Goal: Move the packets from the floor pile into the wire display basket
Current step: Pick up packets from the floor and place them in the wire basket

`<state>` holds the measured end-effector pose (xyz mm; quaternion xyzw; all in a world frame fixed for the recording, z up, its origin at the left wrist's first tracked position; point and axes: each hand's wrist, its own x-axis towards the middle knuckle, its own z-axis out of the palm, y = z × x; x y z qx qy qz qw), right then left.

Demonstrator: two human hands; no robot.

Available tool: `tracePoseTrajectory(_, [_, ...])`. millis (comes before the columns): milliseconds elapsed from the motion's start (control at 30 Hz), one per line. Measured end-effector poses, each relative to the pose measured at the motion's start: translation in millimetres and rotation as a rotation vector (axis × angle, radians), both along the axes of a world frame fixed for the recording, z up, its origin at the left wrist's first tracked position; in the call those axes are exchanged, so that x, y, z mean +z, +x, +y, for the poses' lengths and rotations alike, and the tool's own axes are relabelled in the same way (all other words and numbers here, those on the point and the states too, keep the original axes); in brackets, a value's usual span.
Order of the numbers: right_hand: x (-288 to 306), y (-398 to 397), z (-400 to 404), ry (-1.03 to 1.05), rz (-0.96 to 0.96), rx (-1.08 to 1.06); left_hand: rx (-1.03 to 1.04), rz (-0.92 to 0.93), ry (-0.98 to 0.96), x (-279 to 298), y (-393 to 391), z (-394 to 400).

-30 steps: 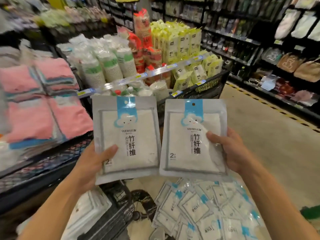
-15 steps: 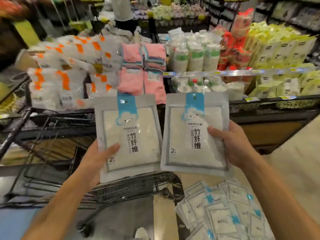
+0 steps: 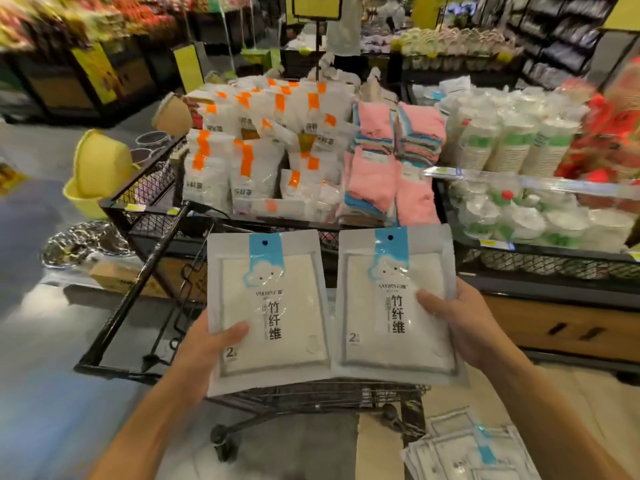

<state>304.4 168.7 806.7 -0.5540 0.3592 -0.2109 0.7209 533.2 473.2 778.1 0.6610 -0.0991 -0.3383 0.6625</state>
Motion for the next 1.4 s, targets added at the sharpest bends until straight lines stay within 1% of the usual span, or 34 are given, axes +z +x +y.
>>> tracePoseTrajectory(200, [-27.5, 40.5, 9.7, 0.026, 0.066, -0.028, 0.029, 0.062, 0.063, -33.0, 48.0, 8.7])
tracePoseTrajectory(300, [-42.7, 54.8, 1.1, 0.029, 0.108, -0.041, -0.009, 0.087, 0.092, -48.3, 64.2, -0.5])
tracePoseTrajectory(467, [-73.8, 82.0, -30.9, 0.024, 0.186, -0.034, -0.026, 0.102, 0.206, -78.7, 86.4, -29.2])
tracePoseTrajectory(600, [-104.0, 107.4, -63.3, 0.000, 0.237, -0.007, 0.039, 0.133, 0.271, -101.1, 97.4, -58.7])
tracePoseTrajectory(767, [-143.2, 143.1, -103.6, 0.010, 0.302, 0.074, 0.064, 0.165, 0.310, -131.3, 111.1, -99.8])
tracePoseTrajectory(1033, [-222.3, 174.9, -134.5, 0.094, 0.439, 0.076, 0.030, 0.222, 0.388, -202.6, 138.0, -135.9])
tracePoseTrajectory(1200, [-288.4, 197.6, -141.4, 0.118, 0.519, 0.082, 0.027, 0.275, 0.430, -270.7, 160.9, -150.1])
tracePoseTrajectory(1267, [-307.3, 205.9, -139.6, 0.129, 0.559, 0.066, 0.023, 0.284, 0.445, -287.9, 163.5, -155.3])
tracePoseTrajectory(1400, [-359.6, 224.6, -132.3, 0.141, 0.642, 0.053, 0.008, 0.286, 0.507, -340.0, 182.4, -162.4])
